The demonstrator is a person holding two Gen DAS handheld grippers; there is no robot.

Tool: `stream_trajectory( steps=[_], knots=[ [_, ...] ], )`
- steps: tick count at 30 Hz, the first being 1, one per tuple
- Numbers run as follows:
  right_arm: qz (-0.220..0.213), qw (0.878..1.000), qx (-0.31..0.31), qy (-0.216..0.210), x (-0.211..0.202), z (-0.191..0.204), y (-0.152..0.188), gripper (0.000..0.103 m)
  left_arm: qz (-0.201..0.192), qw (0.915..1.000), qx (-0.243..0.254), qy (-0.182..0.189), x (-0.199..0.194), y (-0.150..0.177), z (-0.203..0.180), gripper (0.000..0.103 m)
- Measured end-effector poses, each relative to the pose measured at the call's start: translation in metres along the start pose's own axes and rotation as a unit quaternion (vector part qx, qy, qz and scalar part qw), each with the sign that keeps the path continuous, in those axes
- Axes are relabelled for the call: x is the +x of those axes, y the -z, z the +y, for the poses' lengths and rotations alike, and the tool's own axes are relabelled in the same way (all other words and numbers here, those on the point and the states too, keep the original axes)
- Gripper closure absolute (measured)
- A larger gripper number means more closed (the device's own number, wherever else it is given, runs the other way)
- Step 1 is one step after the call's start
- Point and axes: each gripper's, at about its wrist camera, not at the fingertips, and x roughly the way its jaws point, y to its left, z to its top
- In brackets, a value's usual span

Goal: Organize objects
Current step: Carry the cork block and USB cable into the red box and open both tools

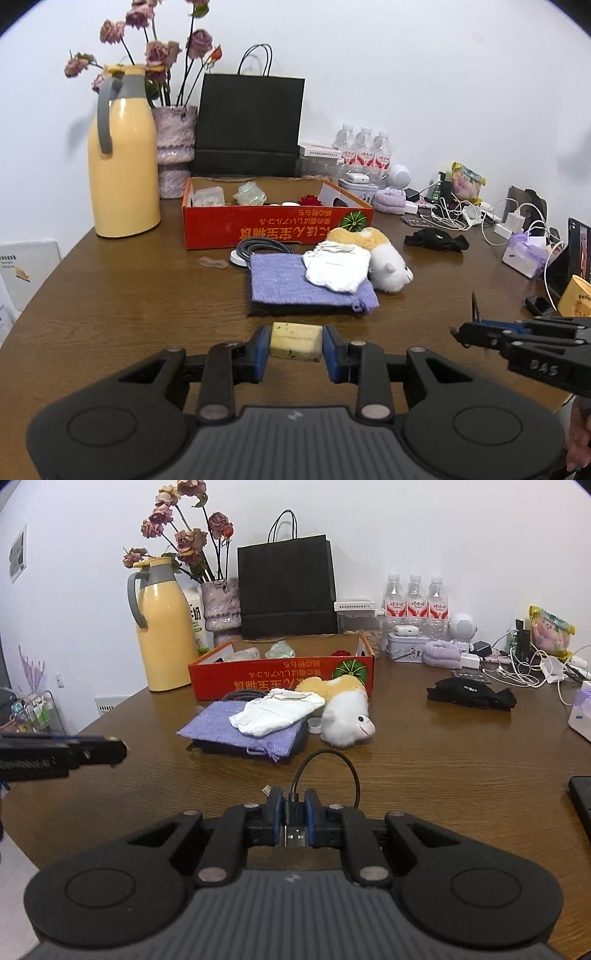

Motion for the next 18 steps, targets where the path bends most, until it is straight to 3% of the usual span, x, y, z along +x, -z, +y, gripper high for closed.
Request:
stream_trajectory(
  steps=[5,10,13,16,18],
  knots=[
    [-0.004,0.999,-0.048,-0.014,0.027,-0.007,-0.046,0.09,-0.008,0.9995,0.017,0.026,0.047,-0.064,0.019,0.074],
    [-0.021,0.994,-0.094,-0.043,0.082,-0.023,-0.14,0.09,0.006,0.9994,0.031,0.015,0.145,-0.16,0.042,0.074],
    [0.0,0.993,-0.107,-0.041,0.15,-0.031,-0.199,0.09,0.047,0.9981,0.033,-0.023,0.226,-0.198,0.053,0.074],
    [0.059,0.993,-0.1,-0.031,0.24,-0.043,-0.245,0.09,0.095,0.9935,0.016,-0.061,0.3,-0.219,0.068,0.074],
    [0.101,0.991,-0.09,-0.015,0.296,-0.051,-0.26,0.09,0.112,0.9914,0.007,-0.067,0.335,-0.227,0.077,0.074]
  ],
)
